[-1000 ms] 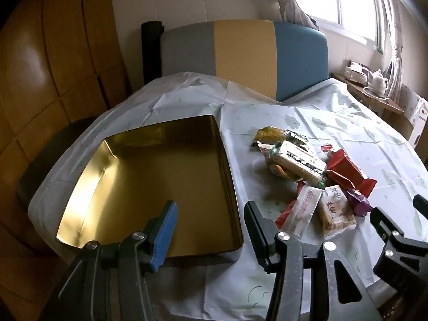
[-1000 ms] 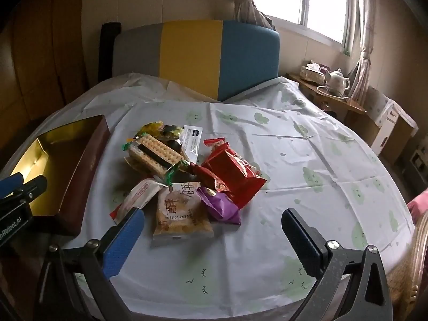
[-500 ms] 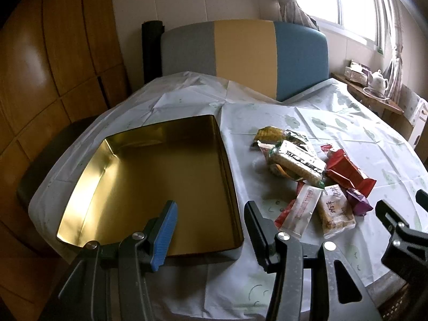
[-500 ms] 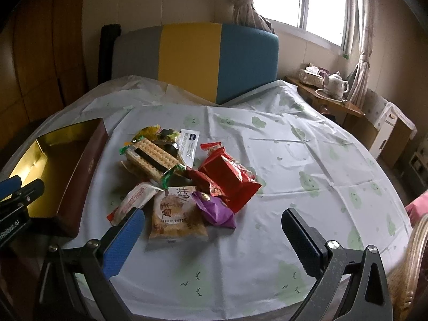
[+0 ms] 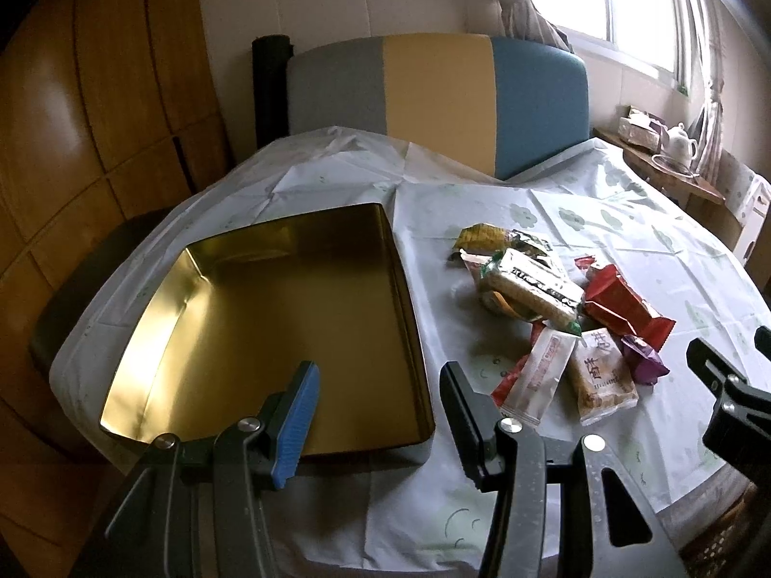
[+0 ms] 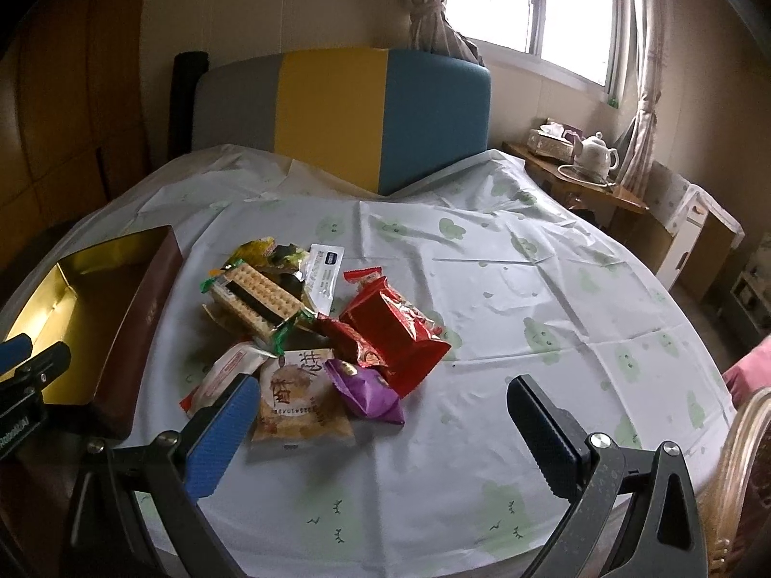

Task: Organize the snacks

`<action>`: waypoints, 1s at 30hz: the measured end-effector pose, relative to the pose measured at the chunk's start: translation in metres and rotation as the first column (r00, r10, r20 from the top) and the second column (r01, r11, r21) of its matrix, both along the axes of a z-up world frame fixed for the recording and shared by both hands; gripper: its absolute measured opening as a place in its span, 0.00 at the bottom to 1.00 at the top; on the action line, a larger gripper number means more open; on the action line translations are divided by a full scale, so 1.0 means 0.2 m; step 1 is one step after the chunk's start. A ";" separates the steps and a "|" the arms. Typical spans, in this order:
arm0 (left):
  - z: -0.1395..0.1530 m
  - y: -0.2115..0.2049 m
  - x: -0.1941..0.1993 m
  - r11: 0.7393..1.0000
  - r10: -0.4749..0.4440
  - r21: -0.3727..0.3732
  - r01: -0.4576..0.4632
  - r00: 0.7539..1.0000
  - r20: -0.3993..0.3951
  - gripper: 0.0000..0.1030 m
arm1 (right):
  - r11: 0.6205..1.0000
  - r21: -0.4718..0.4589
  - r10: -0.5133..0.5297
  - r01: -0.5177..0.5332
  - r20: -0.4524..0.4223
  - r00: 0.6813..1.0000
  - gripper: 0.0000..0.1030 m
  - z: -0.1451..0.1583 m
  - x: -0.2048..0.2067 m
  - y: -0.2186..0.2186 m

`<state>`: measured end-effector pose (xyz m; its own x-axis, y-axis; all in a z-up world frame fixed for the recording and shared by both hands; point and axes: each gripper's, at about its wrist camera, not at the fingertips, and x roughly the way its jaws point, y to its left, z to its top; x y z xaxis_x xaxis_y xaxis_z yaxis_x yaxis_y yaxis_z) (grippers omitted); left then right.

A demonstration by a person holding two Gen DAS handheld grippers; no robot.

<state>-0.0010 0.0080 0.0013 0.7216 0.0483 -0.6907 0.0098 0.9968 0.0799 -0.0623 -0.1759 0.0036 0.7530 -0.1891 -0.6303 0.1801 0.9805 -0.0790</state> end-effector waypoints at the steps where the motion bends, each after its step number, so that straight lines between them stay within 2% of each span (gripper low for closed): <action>1: 0.00 0.00 0.00 1.000 0.000 0.001 0.000 1.000 -0.001 0.51 | 1.000 -0.003 -0.001 0.001 0.000 1.000 1.00 0.00 0.00 0.00; 22: -0.01 -0.03 0.00 1.000 -0.013 0.019 0.013 1.000 -0.014 0.51 | 0.999 -0.019 -0.030 0.031 0.052 0.998 1.00 0.13 0.05 -0.13; 30: -0.02 -0.04 0.01 0.999 -0.034 0.011 0.035 0.999 -0.035 0.51 | 1.000 -0.001 0.004 -0.004 0.056 0.998 1.00 0.22 0.11 -0.20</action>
<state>0.0009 -0.0006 -0.0027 0.6982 0.0322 -0.7152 0.0474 0.9947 0.0910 -0.0397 -0.2158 0.0480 0.7877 -0.1868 -0.5871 0.1803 0.9811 -0.0702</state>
